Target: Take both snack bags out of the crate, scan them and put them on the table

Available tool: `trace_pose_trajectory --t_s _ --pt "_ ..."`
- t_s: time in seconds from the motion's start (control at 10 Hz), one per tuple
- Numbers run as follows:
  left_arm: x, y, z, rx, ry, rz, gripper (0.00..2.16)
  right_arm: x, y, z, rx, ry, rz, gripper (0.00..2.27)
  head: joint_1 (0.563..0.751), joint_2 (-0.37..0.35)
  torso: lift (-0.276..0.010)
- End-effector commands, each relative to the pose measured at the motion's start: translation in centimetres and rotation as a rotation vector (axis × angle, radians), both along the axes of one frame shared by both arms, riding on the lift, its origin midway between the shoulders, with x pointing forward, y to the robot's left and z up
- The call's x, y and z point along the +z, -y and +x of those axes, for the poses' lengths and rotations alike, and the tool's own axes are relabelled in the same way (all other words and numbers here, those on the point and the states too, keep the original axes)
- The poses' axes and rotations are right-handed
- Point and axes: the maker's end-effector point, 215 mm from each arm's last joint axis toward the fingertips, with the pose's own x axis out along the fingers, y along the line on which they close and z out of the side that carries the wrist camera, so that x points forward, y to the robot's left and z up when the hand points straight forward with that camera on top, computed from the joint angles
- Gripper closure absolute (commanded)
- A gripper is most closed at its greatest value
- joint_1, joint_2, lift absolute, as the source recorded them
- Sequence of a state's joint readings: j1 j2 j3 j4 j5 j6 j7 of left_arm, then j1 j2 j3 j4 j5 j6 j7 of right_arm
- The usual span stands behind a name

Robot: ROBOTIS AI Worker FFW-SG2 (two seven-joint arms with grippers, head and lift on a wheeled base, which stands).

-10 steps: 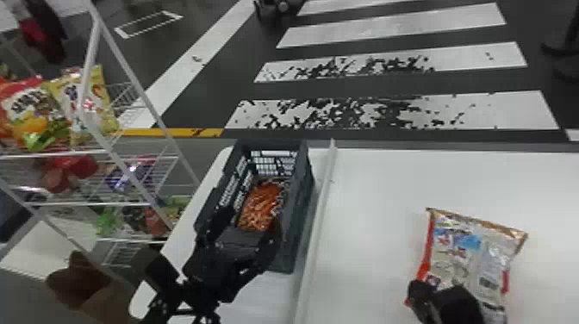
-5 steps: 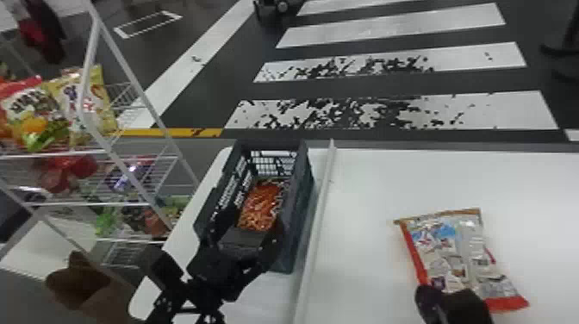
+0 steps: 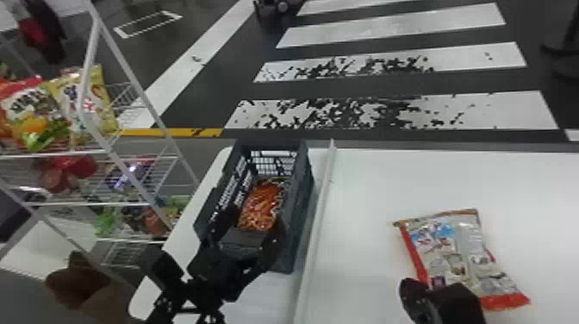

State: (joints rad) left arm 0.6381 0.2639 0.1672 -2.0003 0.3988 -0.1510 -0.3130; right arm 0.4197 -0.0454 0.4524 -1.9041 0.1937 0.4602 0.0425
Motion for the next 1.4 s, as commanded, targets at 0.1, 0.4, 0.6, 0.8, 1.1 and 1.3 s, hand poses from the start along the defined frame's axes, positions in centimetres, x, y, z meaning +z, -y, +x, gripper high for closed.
trace_pose_trajectory --t_s 0.1,0.4,0.6,0.8,1.1,1.3 --pt "-0.1 0.3 -0.1 -0.006 -0.002 -0.003 0.10 5.6 0.4 2.9 -0.043 0.098 0.137 2.26 0.695 0.350 -0.092" --pt "-0.1 0.3 -0.2 -0.008 -0.004 0.000 0.10 8.3 6.1 8.1 -0.174 0.174 0.151 2.26 0.695 0.348 -0.092" --pt "-0.2 0.4 -0.2 -0.010 -0.006 0.000 0.10 5.3 8.3 8.6 -0.216 0.137 0.108 2.26 0.695 0.297 -0.092" --pt "-0.3 0.5 -0.2 -0.013 -0.008 0.001 0.10 2.7 9.2 8.3 -0.231 0.097 0.087 2.26 0.695 0.261 -0.092" --pt "-0.6 0.8 -0.3 -0.016 -0.014 -0.001 0.10 0.6 9.5 8.1 -0.231 0.068 0.069 2.26 0.695 0.246 -0.092" --pt "-0.6 0.9 -0.3 -0.017 -0.014 0.001 0.10 -0.7 9.9 7.6 -0.238 0.043 0.062 2.26 0.695 0.240 -0.092"
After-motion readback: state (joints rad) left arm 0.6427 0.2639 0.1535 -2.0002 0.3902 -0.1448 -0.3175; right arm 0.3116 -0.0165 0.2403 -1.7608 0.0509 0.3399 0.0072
